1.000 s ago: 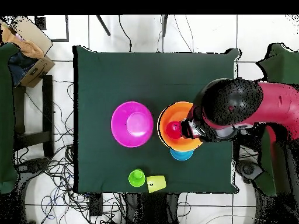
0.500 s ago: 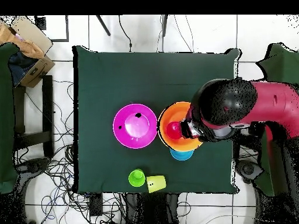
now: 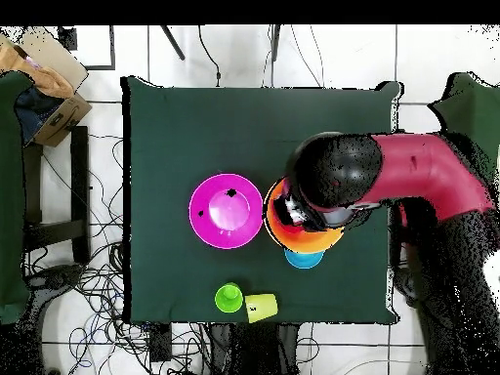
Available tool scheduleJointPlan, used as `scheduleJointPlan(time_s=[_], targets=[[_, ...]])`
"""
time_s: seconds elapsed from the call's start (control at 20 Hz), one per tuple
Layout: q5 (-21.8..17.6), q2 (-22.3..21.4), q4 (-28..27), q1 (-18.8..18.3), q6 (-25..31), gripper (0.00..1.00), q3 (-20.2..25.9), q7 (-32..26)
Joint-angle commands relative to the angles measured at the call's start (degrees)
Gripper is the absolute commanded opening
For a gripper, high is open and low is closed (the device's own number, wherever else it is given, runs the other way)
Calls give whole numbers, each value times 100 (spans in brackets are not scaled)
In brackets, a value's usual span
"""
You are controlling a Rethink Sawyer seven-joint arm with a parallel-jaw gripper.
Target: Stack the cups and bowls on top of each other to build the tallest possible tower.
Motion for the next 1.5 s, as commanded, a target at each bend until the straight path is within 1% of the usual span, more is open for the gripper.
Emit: scheduleJointPlan(time_s=[0.05,0.15,0.3,0.4,0.45,0.55,0.6,0.65,0.85,1.0,1.1,1.25,1.45,1.5], targets=[[219,205,786,650,-1044,100,-385,1358],[340,228,781,776,-1209,100,-496,1521],[495,232,896,883,-1635,100,-600,1667],[636,206,917,896,-1752,100,-613,1649],[767,210,909,870,-1793,100,-585,1625],[855,220,790,882,-1804,100,-570,1553],[949,221,804,875,-1907,100,-538,1570],[959,243,797,904,-1951,100,-543,1573],[746,289,975,1036,-2287,100,-663,1644],[648,272,1144,1056,-2546,100,-695,1645],[533,267,1187,1122,-2611,100,-769,1651],[477,374,1252,1172,-2872,100,-856,1677],[440,461,1299,1344,-3112,100,-1013,1786],[447,447,1263,1405,-3080,100,-1051,1799]])
